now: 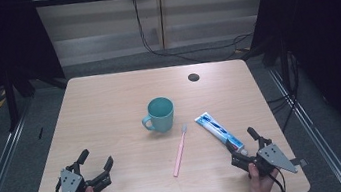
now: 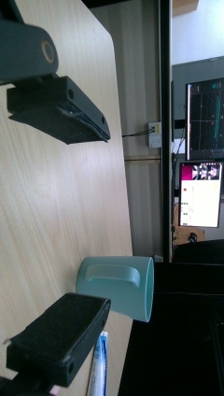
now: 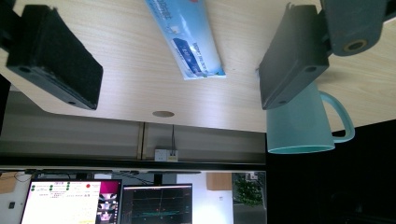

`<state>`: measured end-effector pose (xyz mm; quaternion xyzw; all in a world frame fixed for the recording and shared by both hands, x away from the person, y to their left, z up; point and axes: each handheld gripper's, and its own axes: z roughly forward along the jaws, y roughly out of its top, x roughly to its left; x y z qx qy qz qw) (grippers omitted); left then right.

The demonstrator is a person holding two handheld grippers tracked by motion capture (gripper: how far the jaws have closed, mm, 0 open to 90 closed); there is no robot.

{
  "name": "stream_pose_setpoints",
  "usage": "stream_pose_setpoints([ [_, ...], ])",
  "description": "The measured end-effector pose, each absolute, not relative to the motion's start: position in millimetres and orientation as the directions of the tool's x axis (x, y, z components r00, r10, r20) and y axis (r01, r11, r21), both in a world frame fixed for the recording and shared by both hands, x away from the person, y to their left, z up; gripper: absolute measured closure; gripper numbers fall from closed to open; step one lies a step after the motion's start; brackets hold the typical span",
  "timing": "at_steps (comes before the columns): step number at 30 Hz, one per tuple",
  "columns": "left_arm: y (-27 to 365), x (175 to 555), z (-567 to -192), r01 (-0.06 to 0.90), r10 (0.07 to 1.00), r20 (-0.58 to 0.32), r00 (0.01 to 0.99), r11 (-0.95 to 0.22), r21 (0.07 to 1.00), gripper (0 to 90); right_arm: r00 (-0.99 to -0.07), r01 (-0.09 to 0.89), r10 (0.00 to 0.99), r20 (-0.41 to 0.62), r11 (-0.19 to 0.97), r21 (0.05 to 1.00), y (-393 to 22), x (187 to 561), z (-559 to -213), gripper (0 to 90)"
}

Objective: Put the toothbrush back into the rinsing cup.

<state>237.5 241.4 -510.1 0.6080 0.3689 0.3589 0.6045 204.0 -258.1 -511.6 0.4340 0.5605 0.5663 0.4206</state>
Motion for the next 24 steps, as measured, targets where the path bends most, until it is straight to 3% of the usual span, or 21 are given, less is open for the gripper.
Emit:
stream_pose_setpoints([
  [12,239,241,-510,0.028,0.865,-0.013,0.502,-0.002,1.0,16.0,-0.27,0.011,0.963,0.019,-0.017,1.0,-258,204,-511,13.3],
  [19,236,250,-507,0.146,0.835,-0.128,0.535,0.058,0.988,16.2,-0.27,0.012,0.963,0.019,-0.017,1.0,-258,204,-511,13.4],
  [24,230,252,-499,0.175,0.816,-0.123,0.564,0.027,0.984,19.3,-0.271,0.012,0.962,0.019,-0.016,1.0,-258,204,-511,13.6],
])
